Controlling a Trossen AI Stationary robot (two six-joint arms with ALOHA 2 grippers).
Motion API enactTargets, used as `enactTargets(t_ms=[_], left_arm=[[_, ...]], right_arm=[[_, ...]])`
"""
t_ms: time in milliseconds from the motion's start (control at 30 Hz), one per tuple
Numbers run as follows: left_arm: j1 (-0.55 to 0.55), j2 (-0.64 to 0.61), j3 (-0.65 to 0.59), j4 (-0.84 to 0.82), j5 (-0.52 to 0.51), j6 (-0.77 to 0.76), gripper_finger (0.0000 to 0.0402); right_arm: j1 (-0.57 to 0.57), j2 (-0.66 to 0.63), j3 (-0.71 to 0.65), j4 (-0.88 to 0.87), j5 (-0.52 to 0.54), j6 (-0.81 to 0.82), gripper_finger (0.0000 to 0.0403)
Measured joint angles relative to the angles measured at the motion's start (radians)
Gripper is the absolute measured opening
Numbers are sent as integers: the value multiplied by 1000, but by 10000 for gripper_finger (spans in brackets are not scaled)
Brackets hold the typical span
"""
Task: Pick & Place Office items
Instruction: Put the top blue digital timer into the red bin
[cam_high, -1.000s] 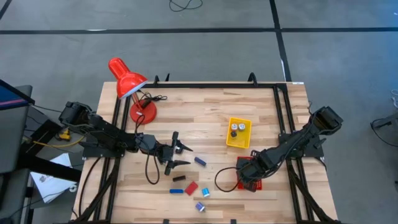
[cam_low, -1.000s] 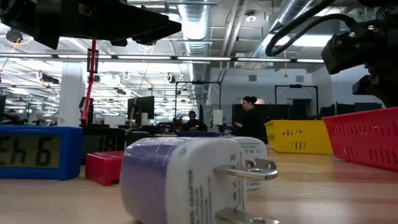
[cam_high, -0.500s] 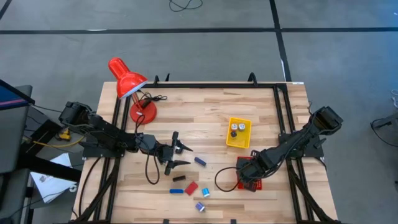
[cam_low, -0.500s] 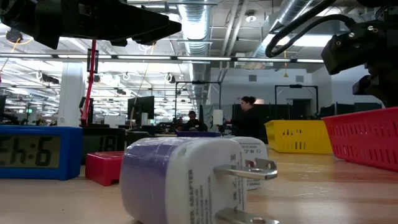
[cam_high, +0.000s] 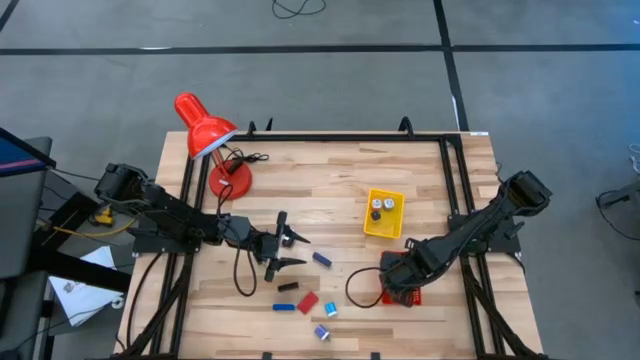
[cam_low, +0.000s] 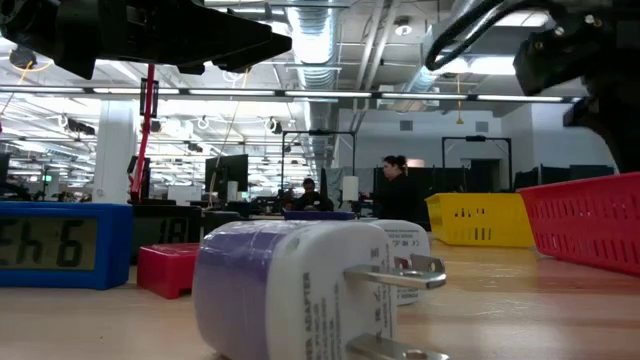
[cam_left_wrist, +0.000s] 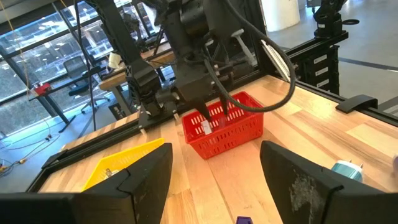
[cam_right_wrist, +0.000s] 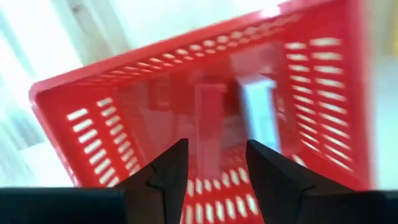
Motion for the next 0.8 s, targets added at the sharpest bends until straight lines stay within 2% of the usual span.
enactTargets(t_ms=[167,367,533,633,800], left_arm=[[0,0,0,0,0,-2,237],[-2,0,0,-23,0,-13,237],[-2,0,0,-67,13,-124,237],[-2,0,0,-108,14,-178,237],[-2,0,0,-162,14,-184,237]], right_arm=[[2,0,94,-124,106,75,161],[-5,-1,115,16,281,7,163],[-50,0,115,144,391,-86,163],[-84,2,115,235,410,-129,163],[-122,36,114,328,412,-199,163]])
